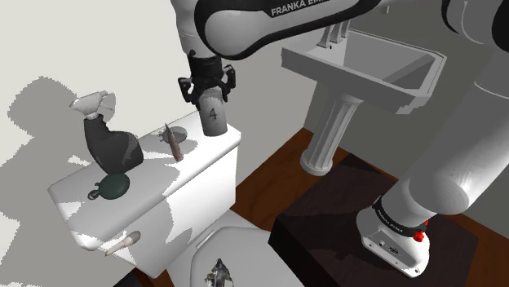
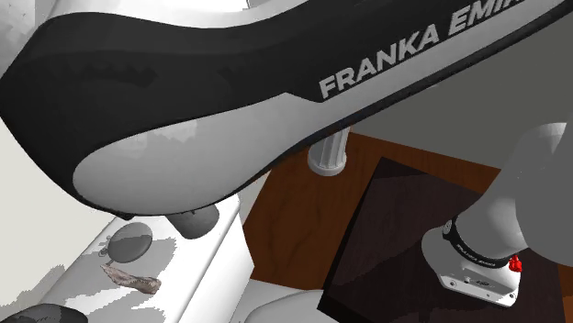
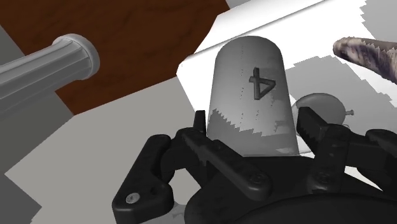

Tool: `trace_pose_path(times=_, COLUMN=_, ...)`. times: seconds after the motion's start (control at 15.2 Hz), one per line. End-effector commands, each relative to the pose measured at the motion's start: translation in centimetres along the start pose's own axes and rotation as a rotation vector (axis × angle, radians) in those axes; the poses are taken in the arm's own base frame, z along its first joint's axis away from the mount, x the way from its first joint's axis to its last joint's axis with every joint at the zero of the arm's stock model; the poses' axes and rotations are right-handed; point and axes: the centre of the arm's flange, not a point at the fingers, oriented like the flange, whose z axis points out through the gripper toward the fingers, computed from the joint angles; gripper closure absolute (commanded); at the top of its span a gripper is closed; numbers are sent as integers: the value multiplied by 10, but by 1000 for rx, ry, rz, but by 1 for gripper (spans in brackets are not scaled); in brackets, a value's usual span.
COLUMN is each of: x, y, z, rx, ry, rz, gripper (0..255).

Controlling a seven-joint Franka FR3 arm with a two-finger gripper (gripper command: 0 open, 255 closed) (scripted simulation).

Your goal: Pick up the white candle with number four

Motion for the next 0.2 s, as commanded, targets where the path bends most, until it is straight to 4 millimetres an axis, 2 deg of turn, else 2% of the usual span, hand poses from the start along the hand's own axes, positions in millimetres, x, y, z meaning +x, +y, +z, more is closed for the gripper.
trace_pose_path(times=0.0, x=3, y=1, z=-10, rx=0, ry=0, rz=0, gripper=255)
trace_pose_path(times=0.13, x=3, y=1, z=-11, rx=0, ry=0, rz=0, gripper=255)
